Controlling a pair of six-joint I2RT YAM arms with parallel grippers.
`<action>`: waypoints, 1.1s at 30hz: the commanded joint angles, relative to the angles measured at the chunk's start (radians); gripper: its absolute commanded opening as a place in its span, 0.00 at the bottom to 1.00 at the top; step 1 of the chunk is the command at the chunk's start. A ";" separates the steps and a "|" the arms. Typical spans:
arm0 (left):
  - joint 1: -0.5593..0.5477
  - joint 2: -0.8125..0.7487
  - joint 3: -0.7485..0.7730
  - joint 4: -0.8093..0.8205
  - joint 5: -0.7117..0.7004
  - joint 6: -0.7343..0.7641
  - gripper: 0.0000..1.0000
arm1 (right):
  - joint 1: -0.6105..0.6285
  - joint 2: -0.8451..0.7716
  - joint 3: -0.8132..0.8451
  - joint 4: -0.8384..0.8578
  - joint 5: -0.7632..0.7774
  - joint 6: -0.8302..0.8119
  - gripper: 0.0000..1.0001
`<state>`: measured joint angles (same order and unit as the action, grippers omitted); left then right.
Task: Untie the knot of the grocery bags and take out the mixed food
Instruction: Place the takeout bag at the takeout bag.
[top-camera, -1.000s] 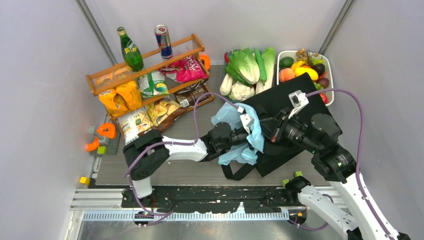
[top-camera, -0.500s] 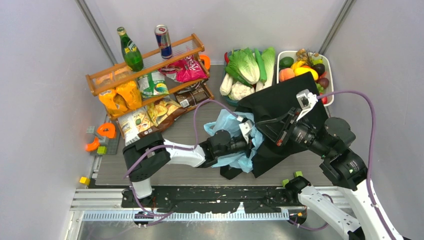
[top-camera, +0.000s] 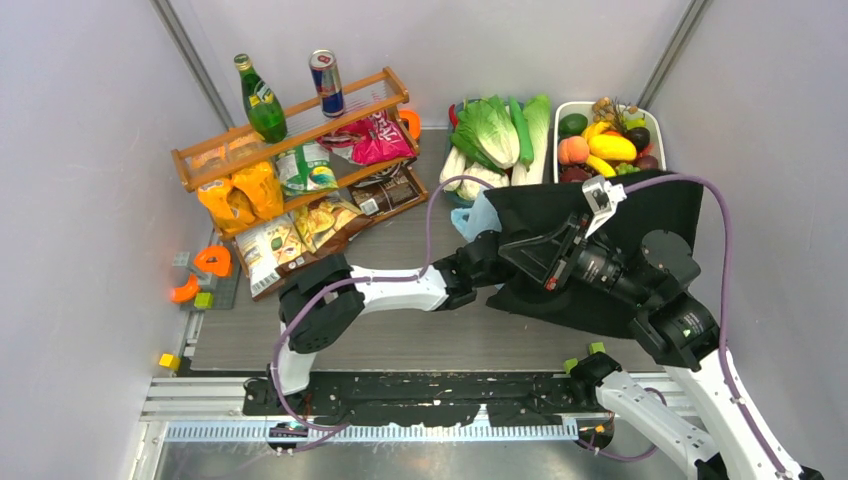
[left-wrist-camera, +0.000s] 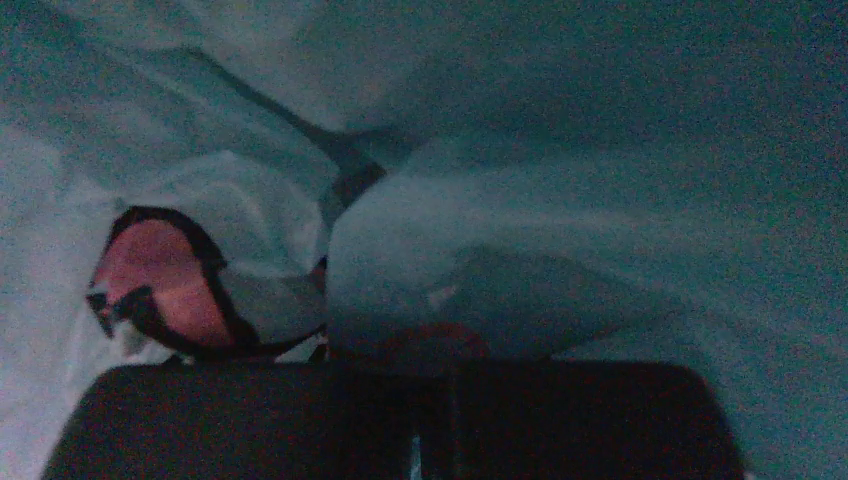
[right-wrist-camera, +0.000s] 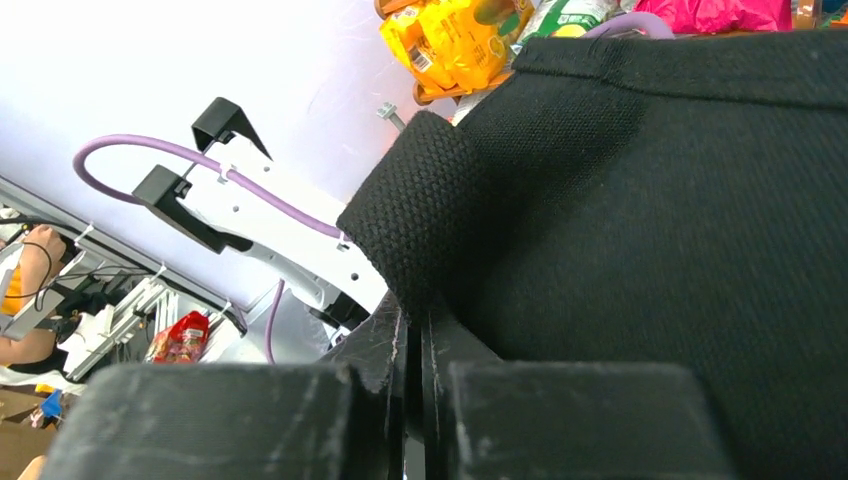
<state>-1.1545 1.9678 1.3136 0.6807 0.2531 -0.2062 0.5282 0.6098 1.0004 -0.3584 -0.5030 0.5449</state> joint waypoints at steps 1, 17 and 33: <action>-0.023 -0.033 0.022 -0.011 -0.003 0.042 0.00 | 0.012 0.015 0.008 0.030 -0.008 0.005 0.05; -0.022 -0.653 -0.648 -0.005 -0.103 -0.053 0.91 | 0.013 0.027 -0.058 0.059 0.097 -0.001 0.05; -0.022 -0.974 -0.544 -0.474 0.182 -0.146 1.00 | 0.013 0.057 -0.109 0.102 0.133 -0.002 0.05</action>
<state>-1.1709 0.9997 0.6758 0.3504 0.3599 -0.3206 0.5415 0.6682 0.8890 -0.3588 -0.4053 0.5396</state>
